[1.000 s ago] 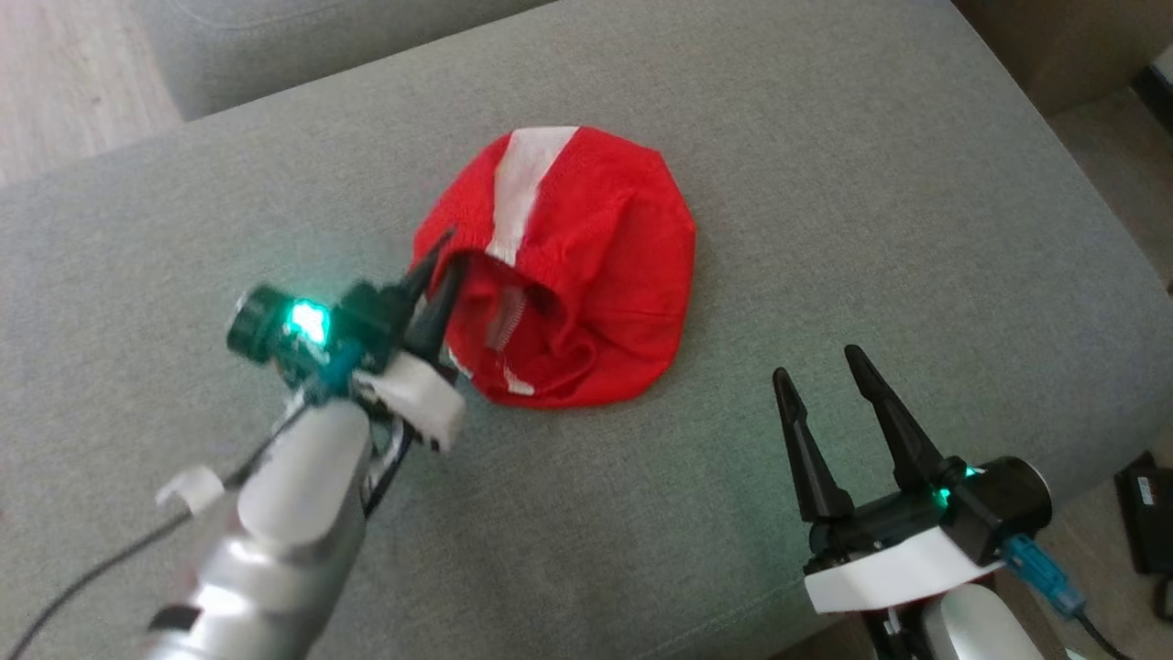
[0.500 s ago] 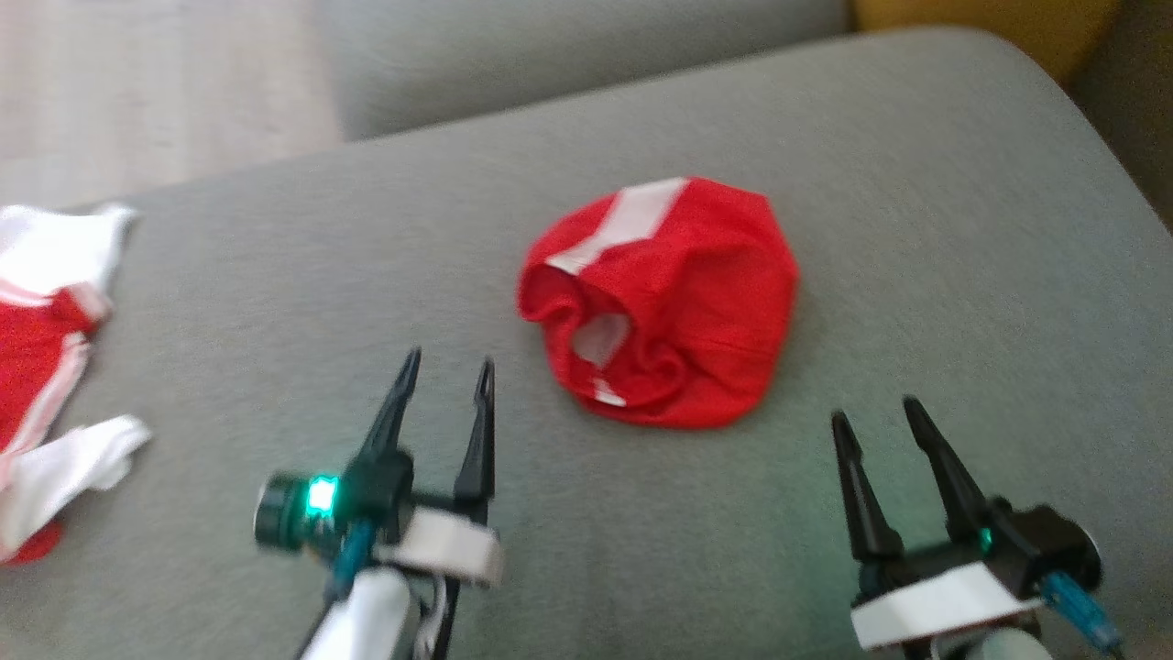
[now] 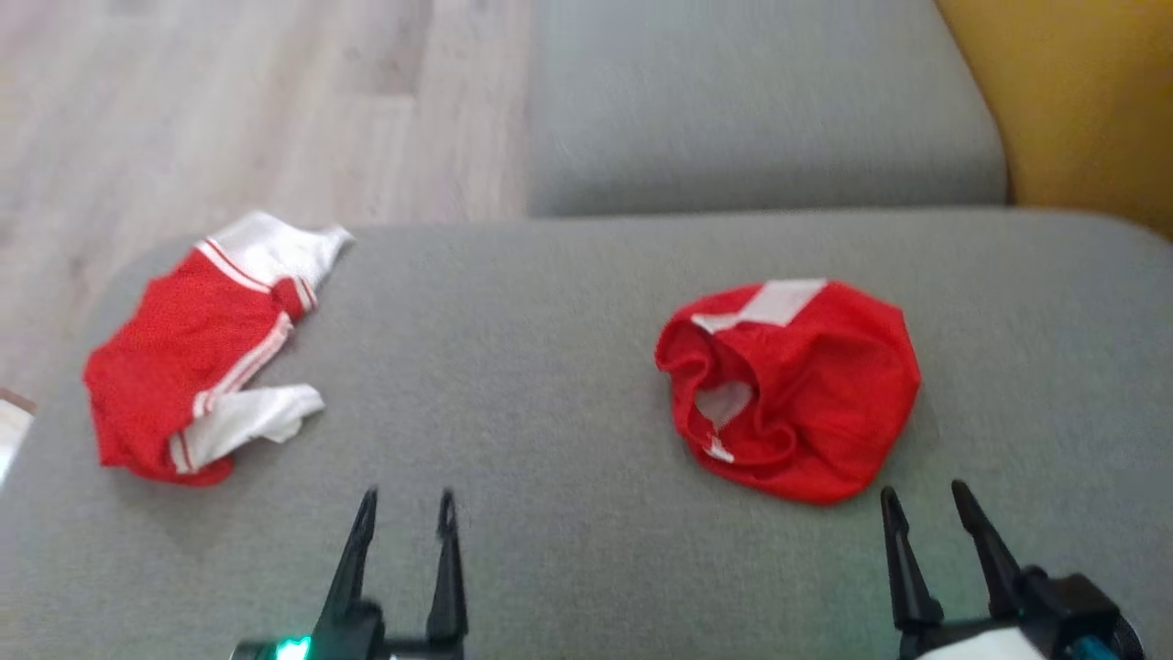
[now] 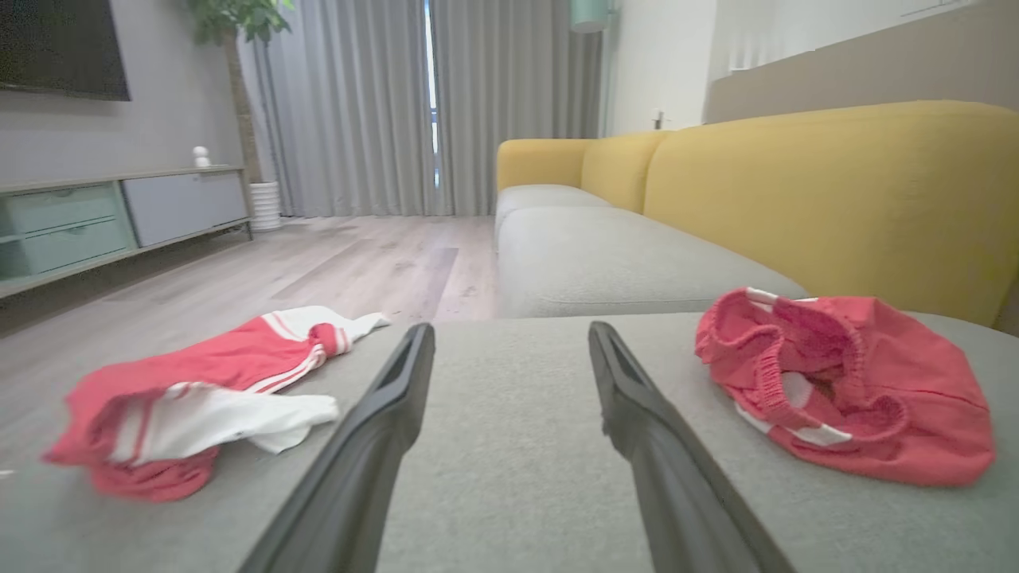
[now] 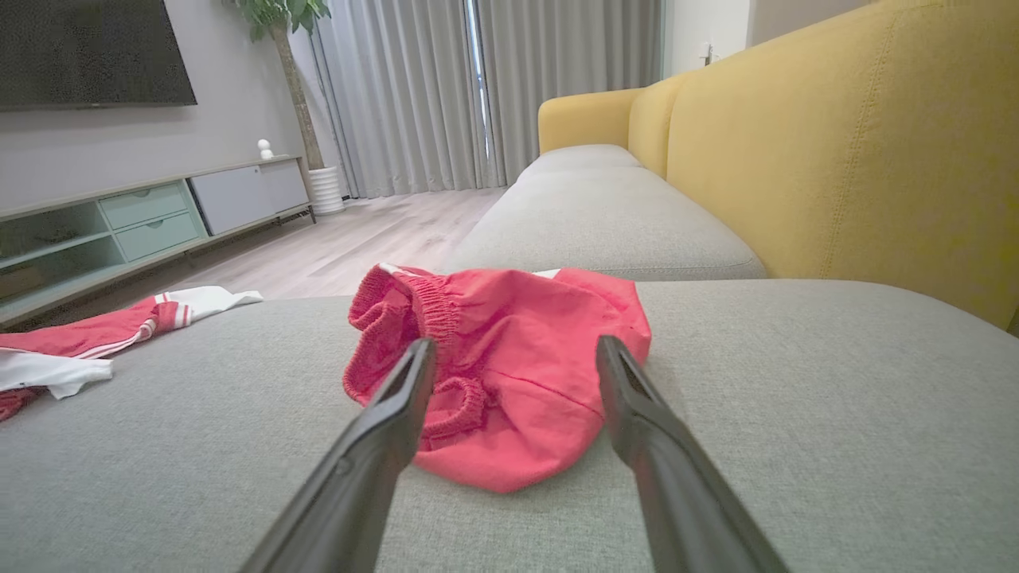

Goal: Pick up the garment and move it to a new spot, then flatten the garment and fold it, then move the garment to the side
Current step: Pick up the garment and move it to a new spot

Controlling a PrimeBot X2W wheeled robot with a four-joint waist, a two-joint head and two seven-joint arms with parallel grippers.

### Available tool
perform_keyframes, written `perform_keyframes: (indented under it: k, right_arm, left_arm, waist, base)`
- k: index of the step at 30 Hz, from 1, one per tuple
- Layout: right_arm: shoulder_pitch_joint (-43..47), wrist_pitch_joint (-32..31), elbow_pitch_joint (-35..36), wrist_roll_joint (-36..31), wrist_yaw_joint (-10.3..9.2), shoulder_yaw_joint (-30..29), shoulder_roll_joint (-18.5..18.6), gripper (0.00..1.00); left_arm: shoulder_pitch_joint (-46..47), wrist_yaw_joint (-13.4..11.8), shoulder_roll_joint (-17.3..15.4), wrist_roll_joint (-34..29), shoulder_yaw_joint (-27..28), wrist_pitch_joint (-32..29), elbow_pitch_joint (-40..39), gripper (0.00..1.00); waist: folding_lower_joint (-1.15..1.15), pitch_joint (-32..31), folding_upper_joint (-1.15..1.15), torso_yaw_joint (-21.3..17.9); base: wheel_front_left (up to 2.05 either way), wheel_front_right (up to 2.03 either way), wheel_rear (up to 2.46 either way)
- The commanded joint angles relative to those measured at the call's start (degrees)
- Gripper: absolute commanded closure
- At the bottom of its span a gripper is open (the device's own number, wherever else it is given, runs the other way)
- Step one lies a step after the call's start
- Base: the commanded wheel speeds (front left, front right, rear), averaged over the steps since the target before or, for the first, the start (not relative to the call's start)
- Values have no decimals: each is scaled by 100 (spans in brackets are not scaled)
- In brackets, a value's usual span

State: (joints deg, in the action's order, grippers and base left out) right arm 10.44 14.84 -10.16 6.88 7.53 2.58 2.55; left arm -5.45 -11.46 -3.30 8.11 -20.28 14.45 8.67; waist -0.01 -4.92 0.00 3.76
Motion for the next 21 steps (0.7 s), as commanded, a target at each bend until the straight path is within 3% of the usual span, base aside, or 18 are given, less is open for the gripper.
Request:
perform_keyframes:
  k: [1, 21]
  right_arm:
    - [-92, 16, 136, -36, -4, 89, 39, 0]
    - [195, 16, 185, 11, -4, 159, 33, 0]
  left_arm:
    - [6, -44, 30, -9, 263, 54, -257, 0]
    - [-653, 5, 41, -181, 293, 54, -516, 0]
  waist:
    - [1, -264, 0, 207]
    - [1, -356, 0, 45]
  base:
    - [0, 0, 0]
    - [0, 0, 0]
